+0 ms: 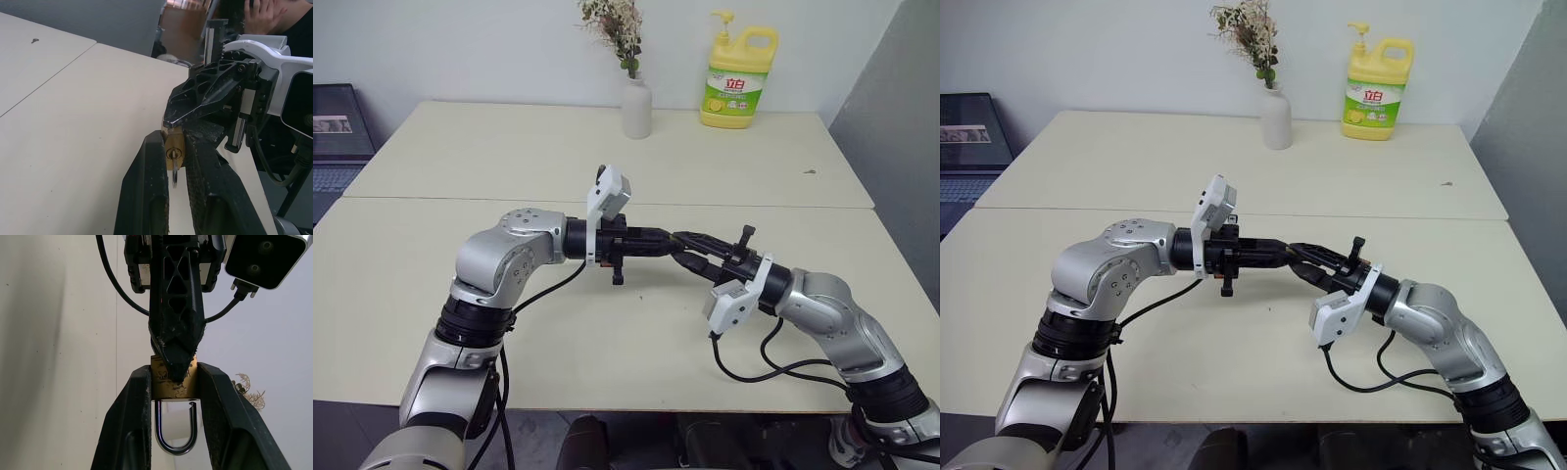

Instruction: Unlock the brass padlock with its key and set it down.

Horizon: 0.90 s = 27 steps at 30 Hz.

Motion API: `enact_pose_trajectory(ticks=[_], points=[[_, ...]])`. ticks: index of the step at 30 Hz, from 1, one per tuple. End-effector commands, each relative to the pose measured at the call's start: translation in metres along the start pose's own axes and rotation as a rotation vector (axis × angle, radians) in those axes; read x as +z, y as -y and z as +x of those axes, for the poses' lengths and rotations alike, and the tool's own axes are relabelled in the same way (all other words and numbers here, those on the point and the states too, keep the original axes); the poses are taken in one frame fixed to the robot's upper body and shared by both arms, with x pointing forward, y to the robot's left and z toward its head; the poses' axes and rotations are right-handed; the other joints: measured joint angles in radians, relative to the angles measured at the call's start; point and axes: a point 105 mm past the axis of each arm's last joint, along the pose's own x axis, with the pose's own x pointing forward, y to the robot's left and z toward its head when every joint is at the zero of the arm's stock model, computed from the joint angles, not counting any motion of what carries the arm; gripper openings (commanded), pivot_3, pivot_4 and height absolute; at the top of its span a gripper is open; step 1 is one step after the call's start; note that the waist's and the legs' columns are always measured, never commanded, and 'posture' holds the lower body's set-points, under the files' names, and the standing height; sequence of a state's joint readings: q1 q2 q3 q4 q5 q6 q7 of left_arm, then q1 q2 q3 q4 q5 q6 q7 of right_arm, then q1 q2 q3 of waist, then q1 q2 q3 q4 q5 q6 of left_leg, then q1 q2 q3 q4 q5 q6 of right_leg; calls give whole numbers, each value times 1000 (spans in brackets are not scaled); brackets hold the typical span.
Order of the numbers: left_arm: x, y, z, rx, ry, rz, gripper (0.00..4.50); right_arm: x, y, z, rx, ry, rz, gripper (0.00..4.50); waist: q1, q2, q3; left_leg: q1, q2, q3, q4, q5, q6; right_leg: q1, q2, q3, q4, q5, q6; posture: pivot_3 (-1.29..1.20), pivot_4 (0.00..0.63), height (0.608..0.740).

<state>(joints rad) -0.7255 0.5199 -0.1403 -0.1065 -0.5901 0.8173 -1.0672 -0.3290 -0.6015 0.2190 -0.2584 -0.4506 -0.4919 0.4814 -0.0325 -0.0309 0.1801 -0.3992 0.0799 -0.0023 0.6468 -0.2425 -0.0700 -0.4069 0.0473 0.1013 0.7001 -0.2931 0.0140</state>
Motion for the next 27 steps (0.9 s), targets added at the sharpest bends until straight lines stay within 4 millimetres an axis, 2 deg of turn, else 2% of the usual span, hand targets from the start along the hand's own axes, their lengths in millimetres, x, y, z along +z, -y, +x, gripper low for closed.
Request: enact_pose_trajectory(ticks=[1, 4, 5, 11, 18, 22, 27], points=[[8, 2, 2, -5, 15, 40, 156, 12, 14, 4, -49, 51, -14, 942, 0, 0, 0, 0, 0, 0, 0, 0, 0, 0, 0, 0, 0, 0, 0, 0, 150, 740], [7, 2, 1, -6, 15, 42, 156, 6, 16, 1, -58, 15, 13, 942, 0, 0, 0, 0, 0, 0, 0, 0, 0, 0, 0, 0, 0, 0, 0, 0, 150, 740], [7, 2, 0, -6, 15, 43, 156, 3, 17, 0, -58, 1, 25, 1683, 0, 0, 0, 0, 0, 0, 0, 0, 0, 0, 0, 0, 0, 0, 0, 0, 150, 740], [8, 1, -1, -1, 21, 53, 156, -10, 13, -13, -18, -85, 36, 3711, 1, 0, 0, 0, 0, 0, 0, 0, 0, 0, 0, 0, 0, 0, 0, 0, 150, 740], [8, -2, -3, -1, 27, 60, 156, -16, 16, -46, -27, -151, 63, 3751, 1, 0, 0, 0, 0, 0, 0, 0, 0, 0, 0, 0, 0, 0, 0, 0, 150, 740], [7, -1, -3, -14, 29, 58, 156, -10, 20, -53, -31, -115, 143, 2462, -2, 0, 0, 1, 0, 0, 0, 0, 0, 0, 0, 0, 0, 0, 0, 0, 150, 740], [8, 2, -3, -55, 32, 52, 156, 21, 20, -49, 3, 35, 372, 612, -1, 0, 0, 0, 0, 0, 0, 0, 0, 1, 0, 0, 0, 0, 0, 0, 150, 740]])
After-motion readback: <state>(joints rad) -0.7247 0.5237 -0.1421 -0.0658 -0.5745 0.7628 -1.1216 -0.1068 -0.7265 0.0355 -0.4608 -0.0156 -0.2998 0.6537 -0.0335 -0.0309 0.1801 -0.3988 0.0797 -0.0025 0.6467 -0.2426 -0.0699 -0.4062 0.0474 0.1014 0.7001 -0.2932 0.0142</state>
